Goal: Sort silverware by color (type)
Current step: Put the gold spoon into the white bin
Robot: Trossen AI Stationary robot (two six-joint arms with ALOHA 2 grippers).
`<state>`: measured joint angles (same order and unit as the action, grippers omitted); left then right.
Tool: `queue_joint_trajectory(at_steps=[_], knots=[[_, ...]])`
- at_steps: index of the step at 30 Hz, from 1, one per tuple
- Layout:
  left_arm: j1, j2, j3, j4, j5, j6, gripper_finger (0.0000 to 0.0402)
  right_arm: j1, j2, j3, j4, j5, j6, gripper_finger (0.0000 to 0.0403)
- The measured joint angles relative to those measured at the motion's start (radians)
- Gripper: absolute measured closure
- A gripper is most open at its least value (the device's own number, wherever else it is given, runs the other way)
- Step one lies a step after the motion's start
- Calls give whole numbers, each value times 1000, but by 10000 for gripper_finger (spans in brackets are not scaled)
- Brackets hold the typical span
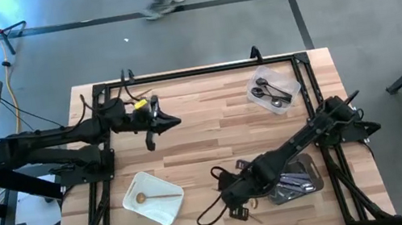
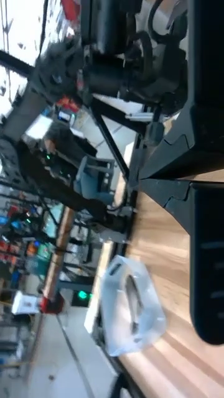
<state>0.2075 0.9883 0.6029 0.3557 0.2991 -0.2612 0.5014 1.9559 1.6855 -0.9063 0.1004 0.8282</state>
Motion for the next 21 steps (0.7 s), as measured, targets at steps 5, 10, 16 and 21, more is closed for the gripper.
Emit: queue_joint_trajectory(at_steps=[5, 10, 16, 21], knots=[[53, -63, 0, -19, 46, 40, 401, -17, 0, 0, 64, -58, -57, 403], [115, -116, 0, -49, 87, 80, 401, -62, -11, 0, 81, -33, -92, 403], [153, -145, 0, -51, 145, 72, 401, -93, -73, -32, 41, -52, -164, 403], [153, -146, 0, -53, 145, 28, 401, -136, -272, -312, 171, -121, -150, 403]])
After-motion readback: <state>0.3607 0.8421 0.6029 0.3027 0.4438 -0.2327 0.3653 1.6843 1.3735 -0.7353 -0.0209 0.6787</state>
